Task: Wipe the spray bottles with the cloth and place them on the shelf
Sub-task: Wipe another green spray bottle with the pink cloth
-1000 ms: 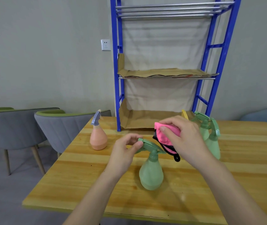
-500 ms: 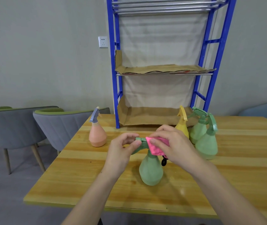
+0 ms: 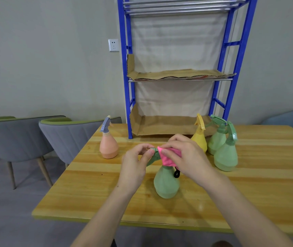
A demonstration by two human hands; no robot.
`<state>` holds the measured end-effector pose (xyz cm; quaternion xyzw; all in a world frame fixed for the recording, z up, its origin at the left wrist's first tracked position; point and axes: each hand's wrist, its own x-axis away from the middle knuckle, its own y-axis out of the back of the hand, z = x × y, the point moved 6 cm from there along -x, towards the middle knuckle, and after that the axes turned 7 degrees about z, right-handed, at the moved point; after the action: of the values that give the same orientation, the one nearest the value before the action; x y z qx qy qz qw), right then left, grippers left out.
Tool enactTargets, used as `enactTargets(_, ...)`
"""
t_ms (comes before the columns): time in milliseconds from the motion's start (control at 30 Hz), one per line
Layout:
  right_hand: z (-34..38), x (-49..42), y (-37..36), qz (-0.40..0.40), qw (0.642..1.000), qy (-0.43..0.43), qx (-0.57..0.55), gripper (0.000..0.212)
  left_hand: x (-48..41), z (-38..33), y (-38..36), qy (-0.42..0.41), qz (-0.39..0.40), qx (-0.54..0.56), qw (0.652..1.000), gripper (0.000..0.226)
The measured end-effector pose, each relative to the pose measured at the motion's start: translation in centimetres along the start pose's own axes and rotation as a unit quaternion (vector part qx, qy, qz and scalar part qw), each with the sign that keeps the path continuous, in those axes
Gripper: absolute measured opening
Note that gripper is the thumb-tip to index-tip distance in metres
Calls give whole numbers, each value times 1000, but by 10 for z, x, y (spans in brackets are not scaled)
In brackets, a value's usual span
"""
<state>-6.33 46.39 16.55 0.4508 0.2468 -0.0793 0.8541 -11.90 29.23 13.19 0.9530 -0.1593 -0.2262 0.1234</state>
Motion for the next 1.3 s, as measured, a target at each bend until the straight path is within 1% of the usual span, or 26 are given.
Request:
enactTargets(100, -20, 13, 6, -9, 1000, -27, -9, 29, -2, 3, 0, 4, -2, 1, 1000, 11)
enactTargets(200, -33, 22, 8, -20, 999, -46, -4, 22, -2, 4, -1, 0, 2, 6, 1000, 12)
enactTargets(367, -5, 9, 5, -31, 999, -13, 39, 25, -1, -1, -2, -17, 10, 4, 1000, 13)
enactTargets(467, 10, 0, -3, -30, 997, 7, 64, 20, 1, -2, -1, -28, 13, -1, 1000, 14)
enactTargets(533, 4, 1, -3, -23, 999, 5, 42, 21, 2, -2, -1, -32, 13, -11, 999, 14)
enactTargets(600, -5, 7, 0, -23, 1000, 3, 11, 27, 1, -1, -2, -30, 6, -19, 999, 14)
enactTargets(700, -16, 17, 5, -32, 999, -19, 6, 34, 0, 2, -3, -23, -5, -4, 1000, 14)
enactTargets(767, -24, 23, 7, -33, 999, -34, 13, 32, -1, 4, -2, -20, -9, -1, 1000, 14)
enactTargets(867, -30, 27, 8, -26, 998, -39, 31, 24, 0, 3, -4, -17, -11, 3, 1000, 15)
enactTargets(1000, -15, 21, 9, -42, 996, -35, 67, 17, 3, 2, -5, -24, -14, -9, 1000, 16)
enactTargets(1133, -13, 25, 6, -52, 997, -37, 52, 19, 4, 2, -5, -27, -14, -30, 999, 13)
enactTargets(1300, -29, 35, 11, -34, 998, -50, 31, 20, 2, 0, -3, -32, -21, -41, 998, 13)
